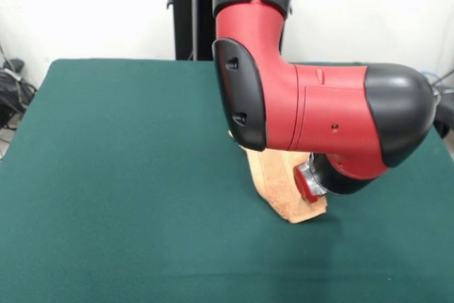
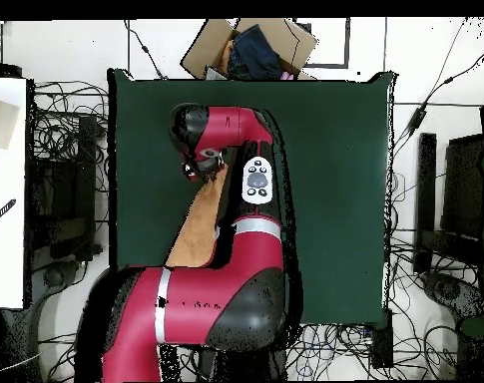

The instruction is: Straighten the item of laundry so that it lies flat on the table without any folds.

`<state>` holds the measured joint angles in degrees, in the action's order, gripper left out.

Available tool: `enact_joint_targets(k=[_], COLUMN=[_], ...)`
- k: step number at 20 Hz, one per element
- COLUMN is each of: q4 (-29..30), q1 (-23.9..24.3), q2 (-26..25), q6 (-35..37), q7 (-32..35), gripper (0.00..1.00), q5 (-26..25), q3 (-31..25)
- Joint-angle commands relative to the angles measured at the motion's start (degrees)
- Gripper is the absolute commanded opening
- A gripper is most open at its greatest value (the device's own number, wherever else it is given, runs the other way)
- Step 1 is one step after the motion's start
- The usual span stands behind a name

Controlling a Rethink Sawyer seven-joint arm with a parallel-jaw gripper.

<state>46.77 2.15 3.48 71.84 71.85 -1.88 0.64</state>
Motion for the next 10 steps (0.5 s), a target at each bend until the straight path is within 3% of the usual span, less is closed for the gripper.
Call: enact_joint_targets(k=[1,10], q4=[-3.75,-7.13], q1=[-1.6,-1.4], q2=[-4.0,-6.35], q6=[-7.98,-6.38], q7=[7.89,7.72], gripper=[0.0,0.0], q5=[-1.42,-1.11], q3=[-3.75,-4.13])
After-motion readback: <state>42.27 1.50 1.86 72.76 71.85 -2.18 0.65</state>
